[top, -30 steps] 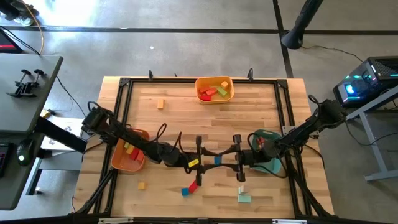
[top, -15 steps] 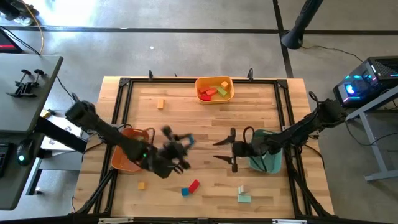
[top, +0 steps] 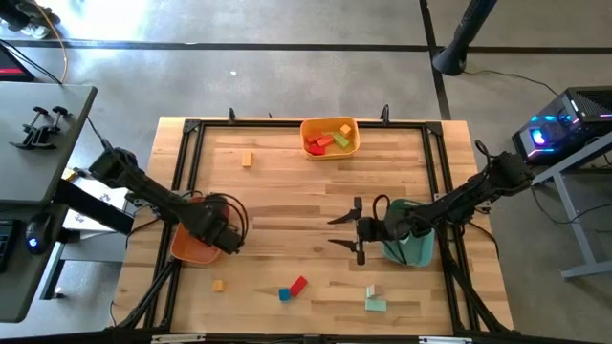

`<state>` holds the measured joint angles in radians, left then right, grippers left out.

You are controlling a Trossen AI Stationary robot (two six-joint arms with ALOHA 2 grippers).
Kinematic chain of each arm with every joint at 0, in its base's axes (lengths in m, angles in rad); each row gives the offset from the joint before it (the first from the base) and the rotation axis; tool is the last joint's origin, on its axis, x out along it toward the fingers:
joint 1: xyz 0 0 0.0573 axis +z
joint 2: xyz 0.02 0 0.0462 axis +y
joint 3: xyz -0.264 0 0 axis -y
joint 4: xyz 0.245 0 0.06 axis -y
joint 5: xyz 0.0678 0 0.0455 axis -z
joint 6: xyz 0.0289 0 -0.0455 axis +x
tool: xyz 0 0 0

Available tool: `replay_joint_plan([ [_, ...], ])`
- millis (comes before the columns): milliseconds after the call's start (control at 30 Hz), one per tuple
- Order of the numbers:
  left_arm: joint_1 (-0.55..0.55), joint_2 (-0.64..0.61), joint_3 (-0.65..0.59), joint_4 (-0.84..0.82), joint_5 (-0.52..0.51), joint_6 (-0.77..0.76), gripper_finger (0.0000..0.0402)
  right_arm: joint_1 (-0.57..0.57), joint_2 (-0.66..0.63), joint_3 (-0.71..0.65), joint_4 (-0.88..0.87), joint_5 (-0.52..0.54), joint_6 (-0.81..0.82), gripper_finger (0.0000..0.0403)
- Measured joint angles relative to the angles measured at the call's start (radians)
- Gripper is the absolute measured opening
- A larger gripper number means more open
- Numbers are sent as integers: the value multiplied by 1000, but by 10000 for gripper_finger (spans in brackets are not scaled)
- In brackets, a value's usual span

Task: Sort blocks by size
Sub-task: Put the blue medium block into the orange bin

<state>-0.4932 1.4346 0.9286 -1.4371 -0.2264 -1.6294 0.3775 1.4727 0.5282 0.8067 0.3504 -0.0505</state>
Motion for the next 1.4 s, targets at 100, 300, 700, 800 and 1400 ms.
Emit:
replay_joint_plan([
  [100,-8,-3,-82,106,61,-3,115,1,0,0,-3,-4,4,222],
  [300,-5,-3,-197,239,85,-10,115,1,0,0,-3,-28,9,222],
  [700,3,-9,-192,188,129,-99,116,1,0,0,-6,-29,29,222],
  [800,2,-9,-192,189,141,-121,117,1,0,0,-6,-28,35,222],
  [1400,-143,-8,-180,171,546,-20,136,3,0,0,-41,-29,88,222],
])
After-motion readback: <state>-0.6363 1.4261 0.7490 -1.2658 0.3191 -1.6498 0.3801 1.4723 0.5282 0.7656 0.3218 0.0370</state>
